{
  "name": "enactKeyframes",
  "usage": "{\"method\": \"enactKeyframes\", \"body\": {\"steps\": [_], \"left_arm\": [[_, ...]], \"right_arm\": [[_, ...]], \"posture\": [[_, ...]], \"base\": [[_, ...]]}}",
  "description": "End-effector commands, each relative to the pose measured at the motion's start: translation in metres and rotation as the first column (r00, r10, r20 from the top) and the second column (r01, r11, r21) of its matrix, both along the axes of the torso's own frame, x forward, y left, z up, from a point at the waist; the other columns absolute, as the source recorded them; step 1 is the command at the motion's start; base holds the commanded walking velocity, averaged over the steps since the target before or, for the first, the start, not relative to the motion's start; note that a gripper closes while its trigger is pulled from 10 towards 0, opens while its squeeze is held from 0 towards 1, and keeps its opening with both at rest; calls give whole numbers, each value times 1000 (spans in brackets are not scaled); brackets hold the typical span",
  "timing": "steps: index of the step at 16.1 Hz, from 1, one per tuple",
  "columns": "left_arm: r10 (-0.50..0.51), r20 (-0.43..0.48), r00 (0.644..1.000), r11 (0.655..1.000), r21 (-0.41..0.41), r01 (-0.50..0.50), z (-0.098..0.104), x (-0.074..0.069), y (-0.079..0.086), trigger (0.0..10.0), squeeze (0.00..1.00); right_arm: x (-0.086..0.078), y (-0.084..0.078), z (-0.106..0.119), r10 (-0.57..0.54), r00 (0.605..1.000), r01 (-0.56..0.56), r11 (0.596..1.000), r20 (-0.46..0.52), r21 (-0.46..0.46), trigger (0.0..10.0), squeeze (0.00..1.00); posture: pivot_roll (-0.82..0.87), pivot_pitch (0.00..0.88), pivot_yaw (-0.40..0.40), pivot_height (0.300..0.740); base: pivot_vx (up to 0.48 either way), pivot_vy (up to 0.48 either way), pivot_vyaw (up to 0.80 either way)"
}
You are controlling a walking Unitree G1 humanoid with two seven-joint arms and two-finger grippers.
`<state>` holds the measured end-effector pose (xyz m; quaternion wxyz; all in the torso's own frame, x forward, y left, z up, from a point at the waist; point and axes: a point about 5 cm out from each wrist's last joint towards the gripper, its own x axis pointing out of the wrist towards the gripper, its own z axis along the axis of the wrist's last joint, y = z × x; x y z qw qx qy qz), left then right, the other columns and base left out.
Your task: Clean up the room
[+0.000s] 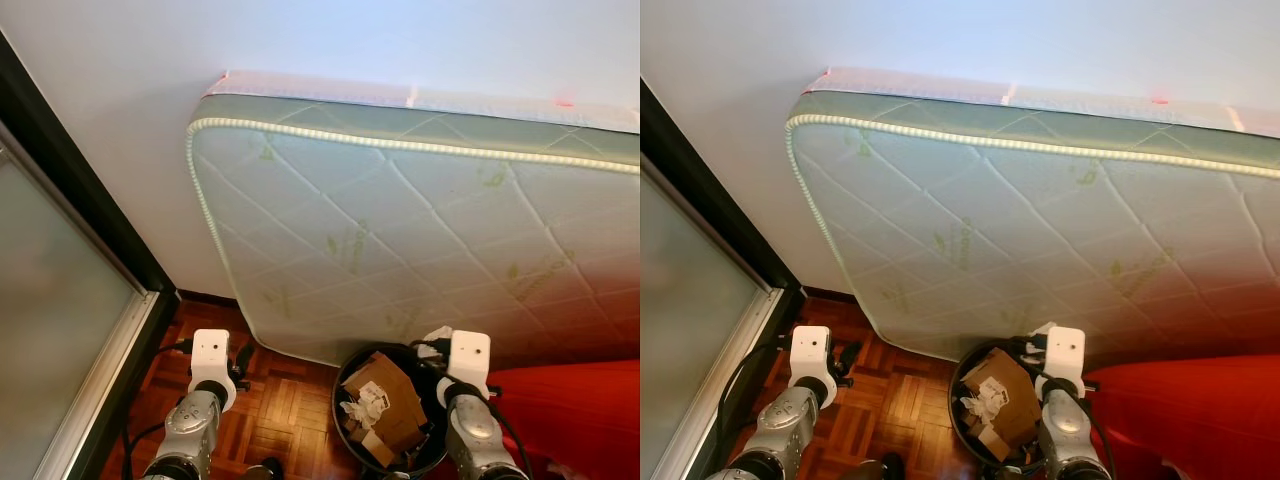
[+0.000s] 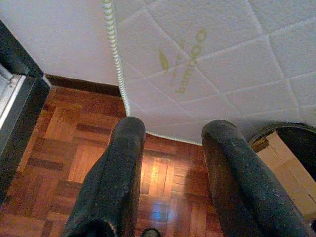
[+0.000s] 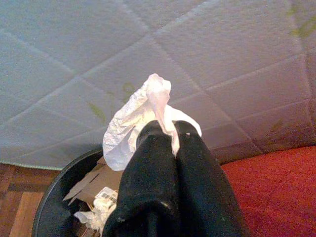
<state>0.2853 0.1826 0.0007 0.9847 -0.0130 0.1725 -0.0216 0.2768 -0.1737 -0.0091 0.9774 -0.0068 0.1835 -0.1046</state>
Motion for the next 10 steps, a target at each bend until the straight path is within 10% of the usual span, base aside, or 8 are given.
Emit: {"method": "enactKeyframes", "body": {"steps": [1,5,8,10], "left_arm": [[5,-12,1000,1000,3,-5,-3,-4,3,10000,0],[-4,-11,1000,1000,-2,4,-3,-4,1,10000,0],[-5,-14,1000,1000,-4,5,-4,-4,1,10000,0],[-6,-16,1000,1000,-5,6,-4,-4,1,10000,0]], "right_arm": [[-1,-2,0,-18,1000,18,1000,6,7,10000,0],[-1,-4,0,-23,1000,23,1000,10,11,10000,0],[-1,-5,1,-29,999,29,999,16,18,10000,847],[-1,-6,1,-32,999,31,999,17,18,10000,941]], "posture": [[87,195,-15,740],[91,194,-14,740],[92,193,-13,740],[93,194,-13,740]], "base": [[0,0,0],[0,0,0],[0,0,0],[0,0,0]]}}
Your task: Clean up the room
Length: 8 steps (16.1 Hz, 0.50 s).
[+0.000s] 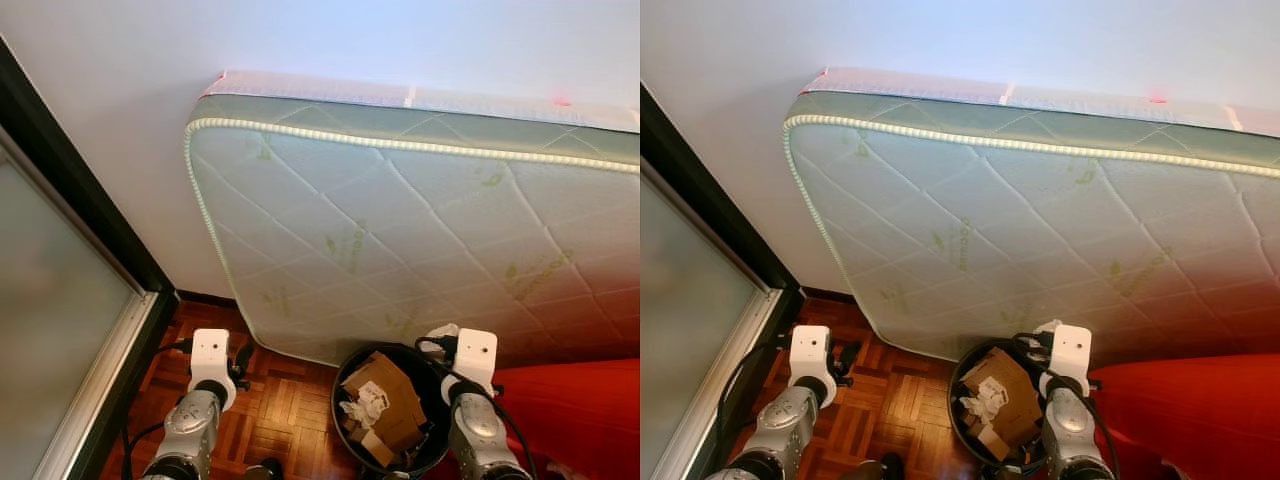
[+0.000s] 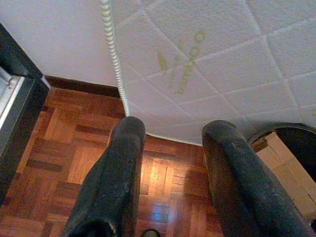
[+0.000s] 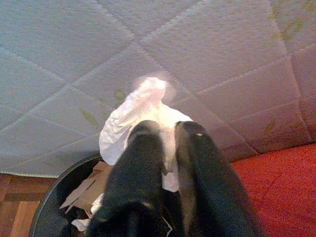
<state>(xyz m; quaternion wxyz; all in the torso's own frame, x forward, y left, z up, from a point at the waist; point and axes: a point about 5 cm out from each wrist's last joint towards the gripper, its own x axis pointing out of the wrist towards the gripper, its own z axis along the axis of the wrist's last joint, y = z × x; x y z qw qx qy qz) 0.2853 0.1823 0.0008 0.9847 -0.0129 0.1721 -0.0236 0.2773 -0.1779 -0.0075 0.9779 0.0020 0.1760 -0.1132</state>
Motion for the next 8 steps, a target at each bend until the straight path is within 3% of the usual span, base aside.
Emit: {"method": "enactKeyframes", "body": {"steps": [1,8], "left_arm": [[-2,-17,1000,1000,-5,2,-4,-4,1,10000,0],[-11,-24,1000,1000,-10,11,-5,-5,0,10000,0]], "right_arm": [[-2,-2,-1,-11,1000,11,1000,0,6,10000,1000],[-4,-1,-4,-2,1000,2,1000,-15,14,10000,1000]], "posture": [[92,195,-14,740],[92,190,-12,740]], "base": [[0,0,0],[0,0,0]]}}
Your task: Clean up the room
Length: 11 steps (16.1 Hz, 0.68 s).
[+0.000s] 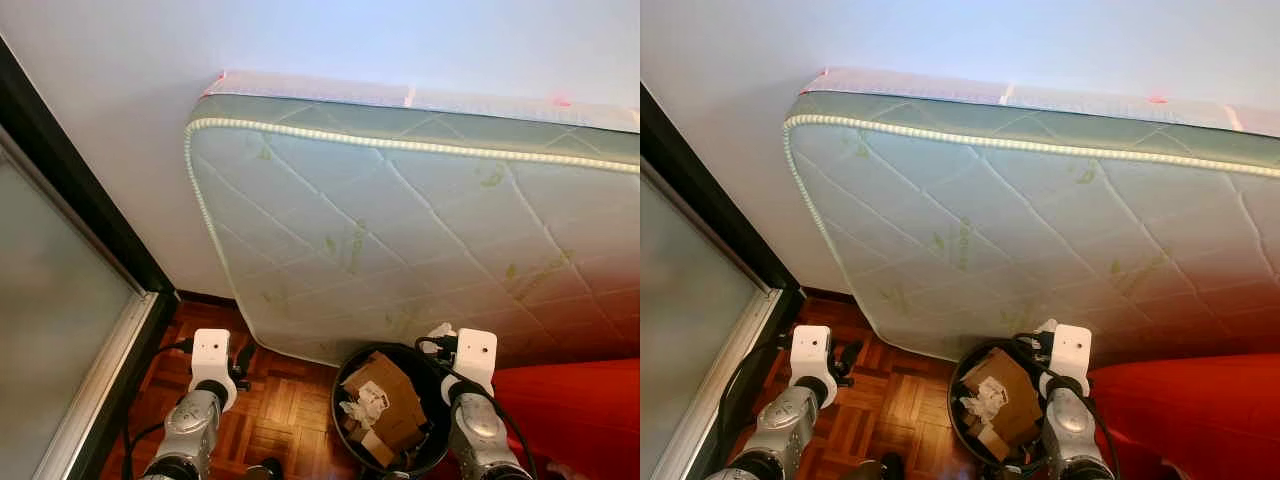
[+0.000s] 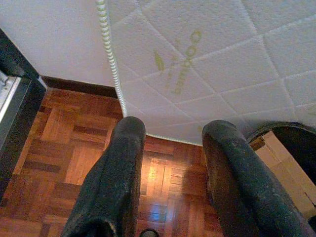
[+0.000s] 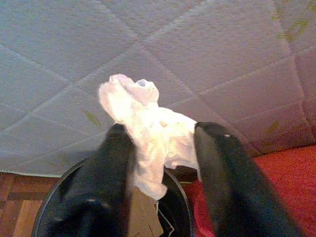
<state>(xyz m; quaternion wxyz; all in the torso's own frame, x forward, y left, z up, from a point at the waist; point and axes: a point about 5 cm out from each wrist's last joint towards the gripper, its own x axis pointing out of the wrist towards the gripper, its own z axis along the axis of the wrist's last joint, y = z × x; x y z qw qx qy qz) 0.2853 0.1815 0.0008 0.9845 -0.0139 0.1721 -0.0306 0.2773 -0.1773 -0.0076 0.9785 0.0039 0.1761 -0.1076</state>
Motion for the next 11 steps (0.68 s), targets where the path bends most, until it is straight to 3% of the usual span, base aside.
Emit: {"method": "enactKeyframes", "body": {"steps": [1,11], "left_arm": [[1,-27,1000,1000,-5,-1,-5,-5,0,10000,0],[-11,-34,999,1000,-8,11,-6,-4,-3,10000,0]], "right_arm": [[-4,-2,-4,-13,1000,13,1000,-20,6,10000,1000],[-9,-2,-10,-4,998,4,1000,-66,-4,10000,1000]], "posture": [[93,189,-12,740],[83,158,-7,740]], "base": [[0,0,0],[0,0,0]]}}
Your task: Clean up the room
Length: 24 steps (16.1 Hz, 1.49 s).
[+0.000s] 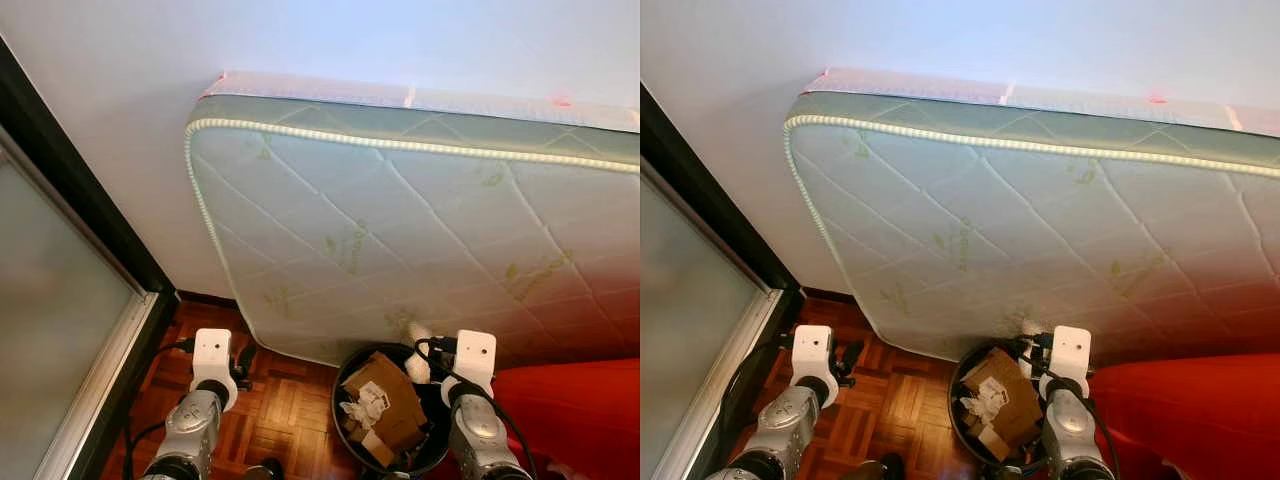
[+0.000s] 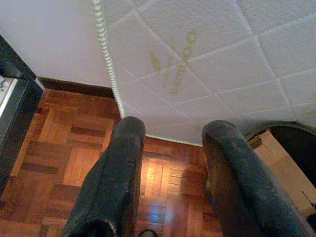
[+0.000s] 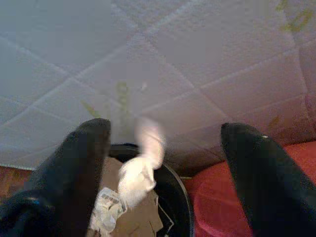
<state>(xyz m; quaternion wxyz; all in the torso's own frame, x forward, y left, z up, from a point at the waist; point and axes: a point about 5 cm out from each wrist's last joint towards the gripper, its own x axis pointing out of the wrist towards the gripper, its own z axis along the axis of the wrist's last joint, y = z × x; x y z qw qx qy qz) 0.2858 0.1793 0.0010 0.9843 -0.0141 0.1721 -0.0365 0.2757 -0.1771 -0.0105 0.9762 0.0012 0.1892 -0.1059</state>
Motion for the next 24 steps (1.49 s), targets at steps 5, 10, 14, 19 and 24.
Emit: {"method": "enactKeyframes", "body": {"steps": [5,10,14,19,24], "left_arm": [[-3,-30,1000,1000,-7,3,-6,-4,-3,10000,0],[49,-118,992,999,5,-49,-18,-15,4,10000,0],[185,-285,940,983,56,-177,-45,-47,27,10000,0],[219,-372,902,976,97,-197,-61,-71,31,10000,0],[189,-409,893,980,136,-145,-64,-77,36,10000,0]], "right_arm": [[-11,-1,-13,11,995,-13,1000,-98,-21,10000,1000],[-32,19,-36,180,952,-159,982,-249,102,10000,0],[-51,15,-49,227,921,-199,973,-318,117,10000,0],[-70,-1,-60,166,902,-138,986,-399,98,10000,0],[-81,2,-67,143,891,-108,988,-431,106,10000,0]], "posture": [[82,147,-8,740],[77,148,-20,740],[74,145,-31,740],[61,114,-17,740],[24,0,5,740]], "base": [[0,0,0],[0,0,0],[0,0,0],[0,0,0],[0,0,0]]}}
